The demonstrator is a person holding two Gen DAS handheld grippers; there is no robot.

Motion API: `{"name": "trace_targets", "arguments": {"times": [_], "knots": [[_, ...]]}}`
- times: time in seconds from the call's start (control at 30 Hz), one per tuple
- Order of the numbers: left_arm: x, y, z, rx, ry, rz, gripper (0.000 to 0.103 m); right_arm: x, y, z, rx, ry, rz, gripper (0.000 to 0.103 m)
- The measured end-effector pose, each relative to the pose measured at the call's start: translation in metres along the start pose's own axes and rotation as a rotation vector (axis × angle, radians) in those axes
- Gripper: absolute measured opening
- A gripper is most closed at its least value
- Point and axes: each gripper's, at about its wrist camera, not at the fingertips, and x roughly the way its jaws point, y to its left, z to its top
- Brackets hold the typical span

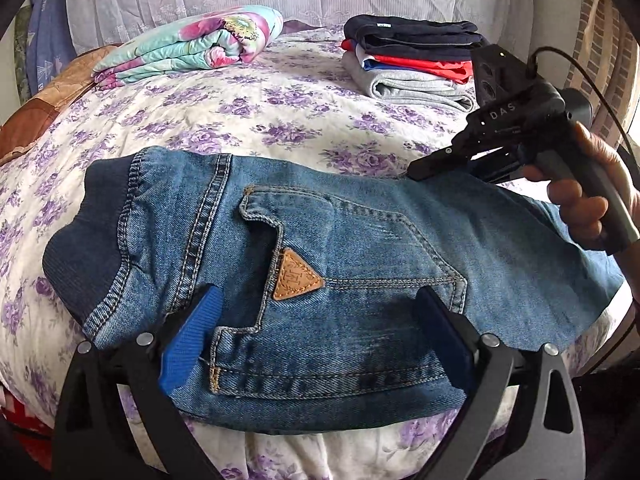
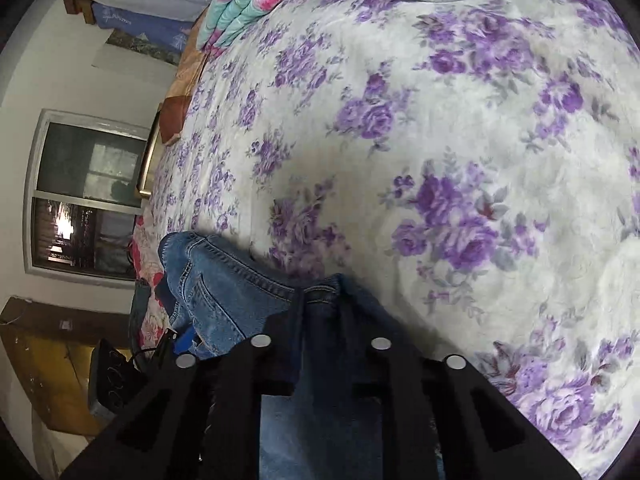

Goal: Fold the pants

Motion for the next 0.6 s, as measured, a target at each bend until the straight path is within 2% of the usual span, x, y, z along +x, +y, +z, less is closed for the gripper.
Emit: {"name": "trace_targets", "arguments": {"times": [0.03,0.1,0.13,0.2,0.27,0.33,0.37,0.43,0.47,0.5,0.53,0.57,0.6], "knots": [[0.000,0.000,0.000,0.006,0.000,0.001,0.094,-0.010,-0.002,-0.001,0.001,-0.036,-0.014,0.015],[-0.001,-0.001,0.000,0.012,0.002,0.004,0.094,-0.050,-0.008,-0.002,0.024,-0.165,-0.109,0.024],[-0.003,0.000,0.002,0.009,0.002,0.003,0.094,-0.073,-0.008,-0.006,0.017,-0.207,-0.092,0.026],[-0.013,0.000,0.005,0.004,-0.016,0.008,0.094,-0.095,0.011,-0.024,-0.042,-0.217,-0.042,0.027],[-0.032,0.001,0.011,0.008,-0.071,0.004,0.094,-0.097,0.045,-0.054,-0.171,-0.211,-0.032,0.033],[-0.044,0.003,0.016,0.013,-0.116,0.034,0.095,-0.083,0.069,-0.086,-0.240,-0.222,-0.091,0.037],[-0.043,0.007,0.018,0.010,-0.117,0.077,0.095,-0.074,0.069,-0.099,-0.230,-0.235,-0.148,0.038],[-0.021,0.026,0.020,-0.044,-0.038,0.173,0.095,-0.055,0.043,-0.111,-0.131,-0.236,-0.249,0.040],[-0.007,0.040,0.015,-0.080,-0.001,0.181,0.097,-0.047,0.021,-0.112,-0.063,-0.246,-0.233,0.031],[-0.002,0.045,0.011,-0.071,-0.023,0.178,0.098,-0.049,-0.003,-0.115,-0.005,-0.286,-0.159,0.020],[-0.003,0.041,0.007,-0.029,-0.056,0.204,0.099,-0.054,-0.025,-0.116,0.044,-0.320,-0.086,0.000],[-0.003,0.033,0.004,-0.001,-0.056,0.237,0.099,-0.057,-0.038,-0.119,0.084,-0.328,0.014,0.000],[-0.004,0.029,0.005,0.003,-0.056,0.251,0.099,-0.066,-0.042,-0.123,0.103,-0.348,0.033,0.000]]}}
